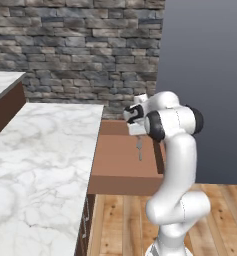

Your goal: Pick up the metallic utensils from the counter and place them in the open drawer. Make sure not to pick up any wooden utensils.

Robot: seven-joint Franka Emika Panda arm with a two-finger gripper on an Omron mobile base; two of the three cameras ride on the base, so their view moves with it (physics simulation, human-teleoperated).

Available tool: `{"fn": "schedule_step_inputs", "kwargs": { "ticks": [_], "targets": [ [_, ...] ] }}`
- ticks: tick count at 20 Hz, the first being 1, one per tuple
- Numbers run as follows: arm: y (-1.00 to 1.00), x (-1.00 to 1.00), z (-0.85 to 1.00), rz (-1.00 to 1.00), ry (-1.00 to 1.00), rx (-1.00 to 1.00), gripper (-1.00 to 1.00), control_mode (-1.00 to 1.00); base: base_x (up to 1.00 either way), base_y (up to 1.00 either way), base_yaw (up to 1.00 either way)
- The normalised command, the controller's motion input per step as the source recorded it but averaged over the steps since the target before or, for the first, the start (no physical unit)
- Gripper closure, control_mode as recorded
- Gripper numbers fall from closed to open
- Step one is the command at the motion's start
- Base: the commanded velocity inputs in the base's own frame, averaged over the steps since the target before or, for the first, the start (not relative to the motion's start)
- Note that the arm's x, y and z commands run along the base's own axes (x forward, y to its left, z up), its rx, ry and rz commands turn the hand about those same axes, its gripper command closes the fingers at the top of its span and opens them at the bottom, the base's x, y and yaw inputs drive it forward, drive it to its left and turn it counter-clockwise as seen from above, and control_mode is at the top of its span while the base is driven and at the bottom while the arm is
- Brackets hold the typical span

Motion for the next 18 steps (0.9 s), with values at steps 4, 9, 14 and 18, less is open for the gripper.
{"fn": "schedule_step_inputs", "kwargs": {
  "ticks": [4, 9, 14, 18],
  "targets": [
    [0.25, -1.00, 0.77, 0.00, -0.01, 0.00, -1.00, -1.00, 0.00, 0.00, 0.00],
    [0.48, -1.00, 0.73, 0.05, -0.12, 0.02, -1.00, -1.00, 0.00, 0.00, 0.00],
    [0.42, -1.00, 0.90, 0.01, -0.02, 0.12, -1.00, -1.00, 0.00, 0.00, 0.00],
    [0.10, -0.95, 0.84, -0.01, 0.10, 0.14, -1.00, -1.00, 0.00, 0.00, 0.00]
  ]
}}
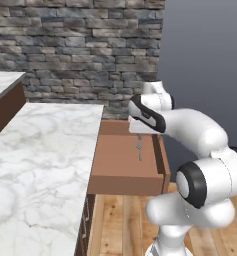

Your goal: Pick up the metallic utensils from the counter and place them in the open drawer. Make sure not to pick up any wooden utensils.

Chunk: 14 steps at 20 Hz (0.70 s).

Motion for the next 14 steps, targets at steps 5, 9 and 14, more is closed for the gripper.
{"fn": "schedule_step_inputs", "kwargs": {
  "ticks": [5, 9, 14],
  "targets": [
    [0.00, -0.64, 0.20, 0.00, 0.17, 0.10, -1.00, -1.00, 0.00, 0.00, 0.00],
    [0.04, -0.20, -0.16, -0.02, 0.27, -0.08, -1.00, -1.00, 0.00, 0.00, 0.00],
    [0.00, -0.13, -0.20, 0.00, 0.08, -0.09, -1.00, -1.00, 0.00, 0.00, 0.00]
  ]
}}
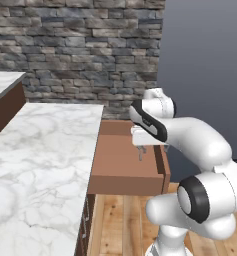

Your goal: Pick up the metallic utensils from the counter and place them in the open drawer. Make sure not to pick up any wooden utensils.

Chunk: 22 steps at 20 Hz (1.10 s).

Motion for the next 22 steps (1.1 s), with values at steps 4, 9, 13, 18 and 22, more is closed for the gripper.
{"fn": "schedule_step_inputs", "kwargs": {
  "ticks": [4, 9, 13, 18, 22],
  "targets": [
    [0.00, 0.00, 0.00, 0.00, 0.00, 0.00, -1.00, -1.00, 0.00, 0.00, 0.00],
    [0.00, 0.00, 0.00, 0.00, 0.00, 0.00, -1.00, -1.00, 0.00, 0.00, 0.00],
    [0.00, -0.08, 0.00, 0.00, 0.00, 0.00, -1.00, 1.00, -0.29, 0.00, 0.00],
    [0.00, 0.00, 0.00, 0.00, 0.00, 0.00, -1.00, 1.00, -0.83, 0.09, 0.10],
    [0.00, 0.00, 0.00, 0.00, 0.00, 0.00, -1.00, 1.00, -0.87, 0.24, 0.23]
  ]
}}
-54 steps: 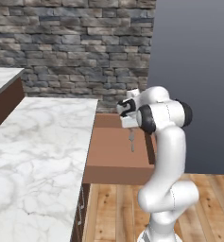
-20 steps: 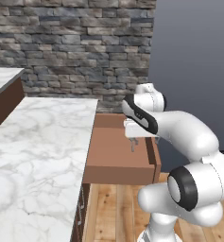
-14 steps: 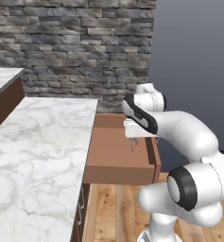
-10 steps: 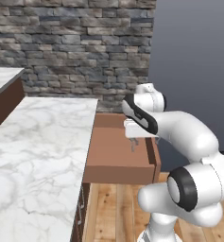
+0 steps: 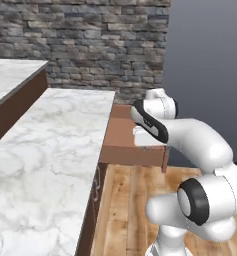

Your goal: Pick up the metallic utensils from the counter and place them in the open drawer. Make sure not to pick up any wooden utensils.

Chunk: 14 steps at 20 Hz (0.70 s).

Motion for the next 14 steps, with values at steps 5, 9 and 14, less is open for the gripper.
{"fn": "schedule_step_inputs", "kwargs": {
  "ticks": [5, 9, 14],
  "targets": [
    [0.00, 0.00, 0.00, 0.00, 0.00, 0.00, -1.00, 1.00, -0.94, 0.23, 0.60],
    [0.00, 0.00, 0.00, 0.00, 0.00, 0.00, -1.00, 1.00, -0.29, 0.21, 0.76],
    [0.00, 0.00, 0.00, 0.00, 0.00, 0.00, -1.00, 1.00, -0.43, 0.00, 0.83]
  ]
}}
